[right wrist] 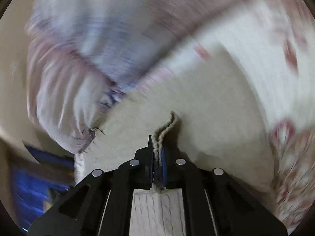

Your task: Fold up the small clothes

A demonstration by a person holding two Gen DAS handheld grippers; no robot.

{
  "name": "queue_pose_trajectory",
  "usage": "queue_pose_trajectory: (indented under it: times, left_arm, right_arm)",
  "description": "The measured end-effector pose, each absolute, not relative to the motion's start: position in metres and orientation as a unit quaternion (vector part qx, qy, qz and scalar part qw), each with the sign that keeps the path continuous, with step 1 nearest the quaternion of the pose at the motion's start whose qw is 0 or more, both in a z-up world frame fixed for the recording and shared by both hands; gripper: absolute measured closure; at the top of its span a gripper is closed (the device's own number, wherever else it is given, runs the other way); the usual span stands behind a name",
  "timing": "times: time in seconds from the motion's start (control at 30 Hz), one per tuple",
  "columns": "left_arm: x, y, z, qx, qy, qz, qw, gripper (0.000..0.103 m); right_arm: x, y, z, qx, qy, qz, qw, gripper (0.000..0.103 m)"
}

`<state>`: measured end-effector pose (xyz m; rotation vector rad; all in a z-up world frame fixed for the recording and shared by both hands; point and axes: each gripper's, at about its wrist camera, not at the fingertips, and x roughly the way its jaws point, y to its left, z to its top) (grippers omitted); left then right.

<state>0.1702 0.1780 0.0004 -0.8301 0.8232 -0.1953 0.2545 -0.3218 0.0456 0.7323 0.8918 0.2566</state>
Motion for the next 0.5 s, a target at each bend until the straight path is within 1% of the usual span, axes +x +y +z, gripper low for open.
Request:
queue_pose_trajectory:
  times: [0.03, 0.07, 0.1, 0.17, 0.2, 0.27, 0.37, 0.4, 0.43, 0.47, 0.5]
  left_arm:
    - [0.170, 0.177, 0.001, -0.387, 0.388, -0.092, 0.831, 0.040]
    - [0.171, 0.176, 0.001, -0.385, 0.388, -0.091, 0.832, 0.040]
    - [0.171, 0.174, 0.001, -0.381, 0.389, -0.091, 0.834, 0.040]
    - [0.171, 0.173, 0.002, -0.376, 0.389, -0.092, 0.836, 0.040]
    - [0.171, 0.172, 0.002, -0.374, 0.390, -0.092, 0.836, 0.039]
    - [0.171, 0.171, 0.003, -0.370, 0.389, -0.092, 0.838, 0.039]
    - [0.169, 0.171, 0.003, -0.369, 0.389, -0.095, 0.839, 0.039]
    - [0.170, 0.172, 0.003, -0.369, 0.390, -0.096, 0.839, 0.039]
    - [0.170, 0.171, 0.002, -0.368, 0.390, -0.097, 0.839, 0.038]
    - [0.171, 0.171, 0.002, -0.368, 0.389, -0.099, 0.839, 0.037]
    - [0.171, 0.171, 0.002, -0.367, 0.388, -0.100, 0.839, 0.037]
  right_arm:
    - [0.251, -0.317, 0.059, 0.322, 0.389, 0.128, 0.853, 0.097]
    - [0.249, -0.314, 0.065, 0.302, 0.376, 0.125, 0.867, 0.097]
    - [0.250, -0.311, 0.066, 0.275, 0.381, 0.106, 0.876, 0.097]
    - [0.260, -0.310, 0.049, 0.254, 0.427, 0.065, 0.865, 0.097]
    - [0.265, -0.311, 0.033, 0.255, 0.459, 0.046, 0.850, 0.097]
    - [0.266, -0.314, 0.015, 0.271, 0.486, 0.038, 0.830, 0.096]
    - [0.258, -0.319, 0.018, 0.297, 0.486, 0.042, 0.821, 0.095]
    - [0.253, -0.321, 0.020, 0.301, 0.487, 0.043, 0.819, 0.089]
    - [0.250, -0.322, 0.022, 0.299, 0.489, 0.043, 0.818, 0.087]
    - [0.247, -0.322, 0.022, 0.297, 0.490, 0.045, 0.818, 0.085]
    - [0.245, -0.321, 0.022, 0.292, 0.491, 0.046, 0.819, 0.086]
